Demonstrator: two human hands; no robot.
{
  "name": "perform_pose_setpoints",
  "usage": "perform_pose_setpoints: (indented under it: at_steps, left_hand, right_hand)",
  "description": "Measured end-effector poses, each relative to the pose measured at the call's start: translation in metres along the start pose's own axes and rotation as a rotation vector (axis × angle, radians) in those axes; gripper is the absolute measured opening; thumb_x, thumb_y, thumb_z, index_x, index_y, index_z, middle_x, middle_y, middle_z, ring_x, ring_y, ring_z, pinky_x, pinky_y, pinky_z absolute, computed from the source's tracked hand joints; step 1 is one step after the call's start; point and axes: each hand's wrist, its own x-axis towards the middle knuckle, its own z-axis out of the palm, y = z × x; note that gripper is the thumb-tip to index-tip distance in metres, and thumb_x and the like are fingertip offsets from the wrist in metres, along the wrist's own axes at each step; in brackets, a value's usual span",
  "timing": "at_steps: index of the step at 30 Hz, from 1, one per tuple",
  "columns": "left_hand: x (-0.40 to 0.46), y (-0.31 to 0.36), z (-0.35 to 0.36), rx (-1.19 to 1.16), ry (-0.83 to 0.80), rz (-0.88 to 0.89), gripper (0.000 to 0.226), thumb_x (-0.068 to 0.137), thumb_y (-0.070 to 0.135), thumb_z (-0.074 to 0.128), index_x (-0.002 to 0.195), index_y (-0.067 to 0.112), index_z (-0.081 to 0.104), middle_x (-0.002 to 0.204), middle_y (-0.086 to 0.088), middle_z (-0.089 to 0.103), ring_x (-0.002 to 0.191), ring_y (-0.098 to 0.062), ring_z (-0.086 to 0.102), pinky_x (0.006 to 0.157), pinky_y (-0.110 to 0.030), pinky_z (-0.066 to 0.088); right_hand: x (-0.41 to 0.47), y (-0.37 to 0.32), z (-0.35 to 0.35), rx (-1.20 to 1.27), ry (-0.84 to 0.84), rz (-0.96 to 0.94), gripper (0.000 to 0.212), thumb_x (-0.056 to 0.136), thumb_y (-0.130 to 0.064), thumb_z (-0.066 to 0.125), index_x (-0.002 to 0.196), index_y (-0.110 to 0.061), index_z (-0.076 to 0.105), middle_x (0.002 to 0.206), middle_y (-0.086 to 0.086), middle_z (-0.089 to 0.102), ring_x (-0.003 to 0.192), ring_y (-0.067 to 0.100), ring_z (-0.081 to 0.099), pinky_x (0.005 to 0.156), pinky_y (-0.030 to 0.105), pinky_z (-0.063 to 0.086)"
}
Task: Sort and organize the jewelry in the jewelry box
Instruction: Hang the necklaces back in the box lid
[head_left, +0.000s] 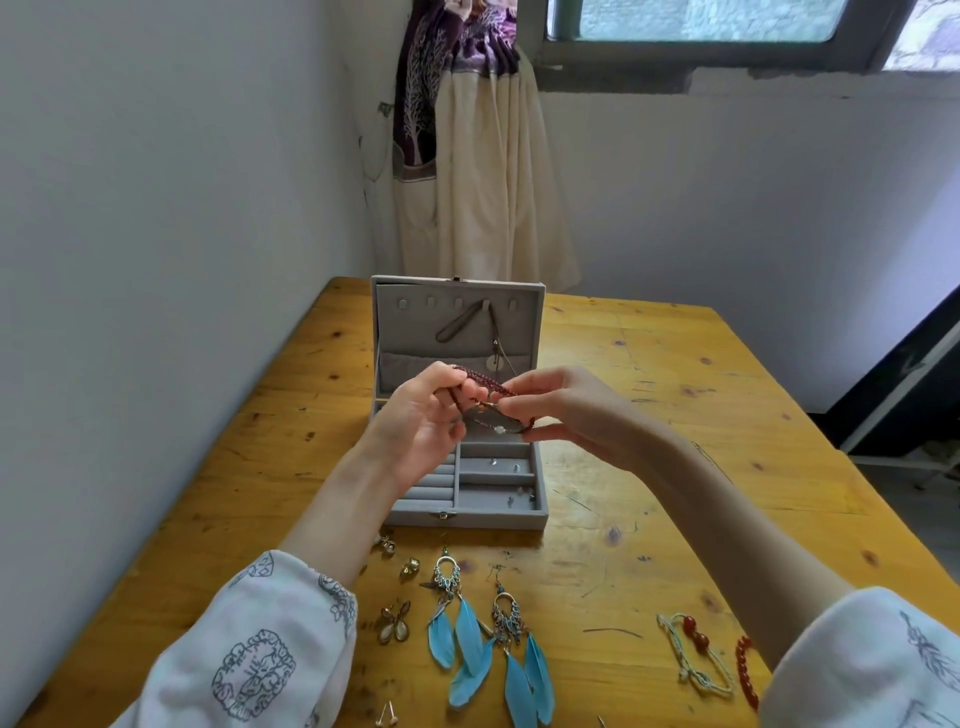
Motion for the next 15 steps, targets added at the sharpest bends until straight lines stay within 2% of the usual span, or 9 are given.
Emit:
perform_pose_setpoints:
  at_steps: [2, 4, 7, 9, 12, 15]
  left_hand:
    - [0.002, 0.003, 0.000, 0.044, 0.018, 0.016, 0.015, 0.087, 0.010, 0.046, 0.076, 0.018, 0.053, 0.065, 0.003, 0.057, 0.076, -0.011, 0.052, 0.076, -0.031, 0.031]
    - [0.006, 0.006, 0.000, -0.045, 0.031, 0.040, 0.013, 0.086, 0.008, 0.046, 0.091, 0.019, 0.053, 0.067, 0.001, 0.056, 0.077, -0.012, 0.057, 0.078, -0.031, 0.033]
    - [0.014, 0.010, -0.001, -0.243, 0.054, 0.068, 0.021, 0.086, 0.007, 0.048, 0.102, 0.020, 0.048, 0.066, 0.000, 0.056, 0.066, -0.011, 0.060, 0.073, -0.027, 0.037]
    - [0.021, 0.009, -0.002, -0.234, 0.030, 0.062, 0.021, 0.086, 0.006, 0.050, 0.103, 0.018, 0.048, 0.068, 0.000, 0.055, 0.061, -0.011, 0.056, 0.066, -0.024, 0.038]
    - [0.034, 0.004, -0.005, 0.210, 0.022, 0.055, 0.024, 0.087, 0.007, 0.055, 0.110, 0.011, 0.053, 0.069, 0.000, 0.056, 0.061, -0.011, 0.051, 0.063, -0.024, 0.035]
    - [0.050, 0.011, -0.005, 0.587, 0.018, 0.119, 0.013, 0.086, 0.017, 0.062, 0.099, 0.016, 0.063, 0.070, 0.002, 0.060, 0.065, -0.010, 0.052, 0.065, -0.024, 0.041]
  right_hand:
    - [0.004, -0.002, -0.003, -0.086, 0.095, 0.010, 0.005, 0.084, -0.014, 0.064, 0.081, -0.013, 0.068, 0.089, 0.009, 0.065, 0.085, 0.017, 0.059, 0.079, 0.029, 0.049]
    - [0.009, -0.004, -0.006, -0.049, 0.162, 0.013, 0.012, 0.084, -0.015, 0.062, 0.073, -0.013, 0.066, 0.085, 0.007, 0.061, 0.085, 0.017, 0.055, 0.077, 0.029, 0.045]
    - [0.014, -0.004, -0.007, 0.045, 0.109, 0.007, 0.017, 0.085, -0.016, 0.060, 0.069, -0.012, 0.063, 0.083, 0.004, 0.060, 0.082, 0.014, 0.054, 0.076, 0.028, 0.042]
    - [0.018, -0.002, -0.010, 0.178, 0.046, 0.025, 0.017, 0.085, -0.016, 0.057, 0.068, -0.015, 0.059, 0.076, 0.002, 0.057, 0.076, 0.012, 0.052, 0.073, 0.027, 0.039]
    - [0.026, 0.001, -0.019, 0.347, -0.011, 0.063, 0.017, 0.088, -0.022, 0.054, 0.072, -0.018, 0.058, 0.070, -0.001, 0.051, 0.075, 0.012, 0.047, 0.077, 0.030, 0.036]
    - [0.040, 0.006, -0.026, 0.286, -0.017, 0.048, 0.019, 0.091, -0.025, 0.053, 0.075, -0.014, 0.058, 0.078, 0.004, 0.053, 0.085, 0.019, 0.049, 0.085, 0.035, 0.035]
